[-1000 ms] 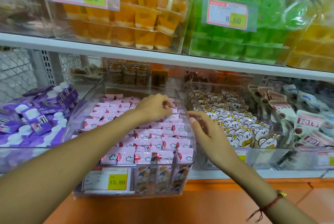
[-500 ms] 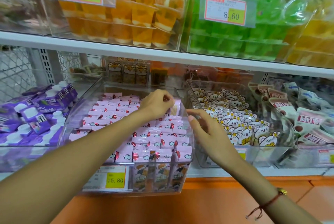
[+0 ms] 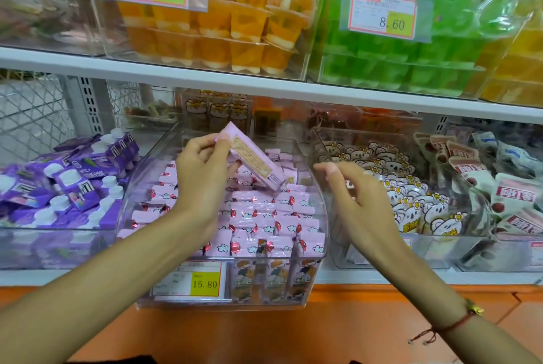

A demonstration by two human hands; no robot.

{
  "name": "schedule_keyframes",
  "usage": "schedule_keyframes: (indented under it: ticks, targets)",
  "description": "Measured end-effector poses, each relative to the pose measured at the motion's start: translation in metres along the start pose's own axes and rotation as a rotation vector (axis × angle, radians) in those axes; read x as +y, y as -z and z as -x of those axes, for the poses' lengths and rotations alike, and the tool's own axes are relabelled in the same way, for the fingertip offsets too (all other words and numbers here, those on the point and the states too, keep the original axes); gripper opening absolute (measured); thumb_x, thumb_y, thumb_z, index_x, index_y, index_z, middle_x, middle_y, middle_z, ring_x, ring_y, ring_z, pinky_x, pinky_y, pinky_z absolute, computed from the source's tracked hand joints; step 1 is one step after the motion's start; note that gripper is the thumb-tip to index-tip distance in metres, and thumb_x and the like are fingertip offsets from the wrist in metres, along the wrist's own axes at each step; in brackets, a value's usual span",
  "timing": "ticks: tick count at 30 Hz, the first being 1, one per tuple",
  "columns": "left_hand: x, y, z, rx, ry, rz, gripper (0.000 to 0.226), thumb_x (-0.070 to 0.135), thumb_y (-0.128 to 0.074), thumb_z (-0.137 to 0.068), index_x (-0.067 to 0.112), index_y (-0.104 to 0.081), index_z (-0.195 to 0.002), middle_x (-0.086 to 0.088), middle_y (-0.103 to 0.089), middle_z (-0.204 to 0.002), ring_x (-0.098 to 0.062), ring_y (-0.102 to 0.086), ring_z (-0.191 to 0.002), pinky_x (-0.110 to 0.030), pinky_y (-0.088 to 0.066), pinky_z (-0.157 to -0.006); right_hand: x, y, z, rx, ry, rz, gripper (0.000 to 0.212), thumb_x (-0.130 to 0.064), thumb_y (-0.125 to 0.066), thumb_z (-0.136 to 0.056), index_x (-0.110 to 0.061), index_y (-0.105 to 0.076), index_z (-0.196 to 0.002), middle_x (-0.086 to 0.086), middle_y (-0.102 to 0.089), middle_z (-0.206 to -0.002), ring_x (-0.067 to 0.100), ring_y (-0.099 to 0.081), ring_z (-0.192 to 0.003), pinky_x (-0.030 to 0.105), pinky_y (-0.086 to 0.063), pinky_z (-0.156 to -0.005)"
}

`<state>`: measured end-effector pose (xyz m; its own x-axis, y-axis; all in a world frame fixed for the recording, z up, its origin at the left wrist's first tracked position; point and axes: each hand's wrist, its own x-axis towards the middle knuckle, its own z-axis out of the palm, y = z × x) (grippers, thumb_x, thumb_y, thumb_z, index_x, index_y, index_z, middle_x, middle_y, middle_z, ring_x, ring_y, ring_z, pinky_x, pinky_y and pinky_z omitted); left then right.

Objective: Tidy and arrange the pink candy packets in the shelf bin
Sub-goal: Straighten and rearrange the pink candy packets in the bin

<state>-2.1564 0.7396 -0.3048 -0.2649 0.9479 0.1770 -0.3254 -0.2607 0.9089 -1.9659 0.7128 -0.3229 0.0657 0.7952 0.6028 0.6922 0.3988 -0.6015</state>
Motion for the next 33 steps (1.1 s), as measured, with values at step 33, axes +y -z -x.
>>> schedule_keyframes:
  ticks: [33]
  targets:
    - [-0.006, -0.007, 0.022, -0.461, -0.227, -0.290, 0.032, 0.027, -0.069, -0.083, 0.027, -0.059, -0.113, 0.007, -0.070, -0.106, -0.003, -0.066, -0.097, -0.016, -0.052, -0.080, -0.038, 0.005, -0.003, -0.125, -0.059, -0.458, 0.049, -0.046, -0.055, -0.080, -0.028, -0.050, -0.125, -0.016, -0.062, -0.108, -0.004, -0.059, -0.096, 0.011, -0.047, -0.079]
